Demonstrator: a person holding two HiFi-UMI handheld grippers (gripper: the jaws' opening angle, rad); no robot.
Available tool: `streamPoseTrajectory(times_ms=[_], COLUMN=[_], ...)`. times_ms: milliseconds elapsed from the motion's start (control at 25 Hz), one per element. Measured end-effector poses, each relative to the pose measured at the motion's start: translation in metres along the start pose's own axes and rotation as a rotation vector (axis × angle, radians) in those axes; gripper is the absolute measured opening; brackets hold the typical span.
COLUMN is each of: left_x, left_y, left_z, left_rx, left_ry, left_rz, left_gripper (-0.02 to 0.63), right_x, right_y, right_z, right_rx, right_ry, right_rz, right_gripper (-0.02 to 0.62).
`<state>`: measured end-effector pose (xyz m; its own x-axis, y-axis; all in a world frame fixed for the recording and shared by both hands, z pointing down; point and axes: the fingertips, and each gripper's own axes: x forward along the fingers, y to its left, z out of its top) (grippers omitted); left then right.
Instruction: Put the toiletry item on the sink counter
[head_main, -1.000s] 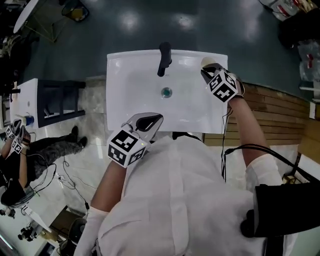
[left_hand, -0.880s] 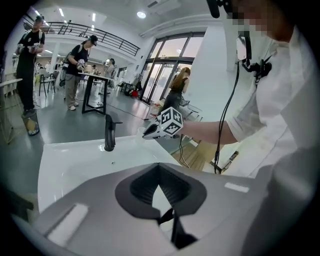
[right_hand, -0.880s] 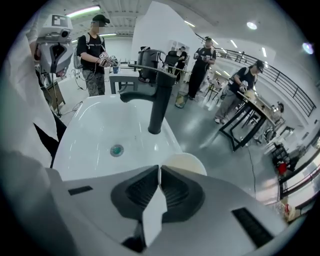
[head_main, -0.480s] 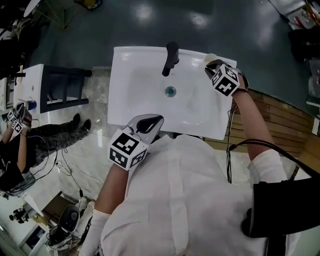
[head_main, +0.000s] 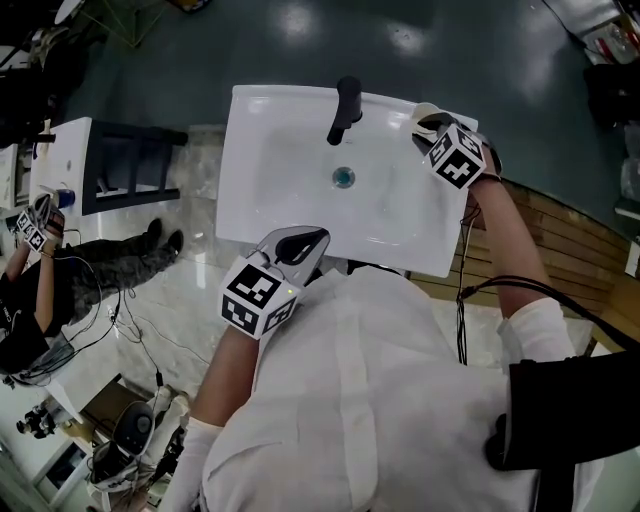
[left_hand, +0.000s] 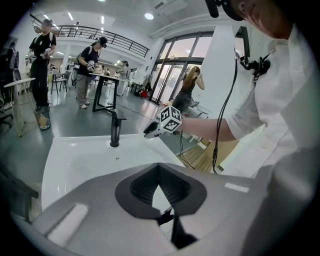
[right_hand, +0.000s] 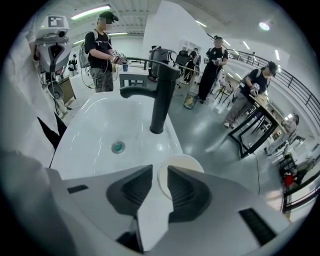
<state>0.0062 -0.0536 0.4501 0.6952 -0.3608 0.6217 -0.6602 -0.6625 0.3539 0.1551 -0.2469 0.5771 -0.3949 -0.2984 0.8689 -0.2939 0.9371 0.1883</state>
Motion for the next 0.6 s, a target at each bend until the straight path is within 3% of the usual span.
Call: streamPoseTrajectory(times_ms=[400,600], left_x=[-0.016,-0.037], left_y=[-0.005,-0.011], left_z=[-0.001,-0.010], left_rx=[0.059,0.101], left_ry=[-0.026,-0.041], left_rz=[-0.027,-0.060], left_gripper=[0.006,0.006], right_x=[-0.040,-0.068], right_y=[0.007,0.045], right_z=[0.021,0.043], right_rx=[-0.008,0.103], right_ry=[-0.025,-0.102], right_rz=[-0.136,-0.194], right_gripper=[0.078,0.059])
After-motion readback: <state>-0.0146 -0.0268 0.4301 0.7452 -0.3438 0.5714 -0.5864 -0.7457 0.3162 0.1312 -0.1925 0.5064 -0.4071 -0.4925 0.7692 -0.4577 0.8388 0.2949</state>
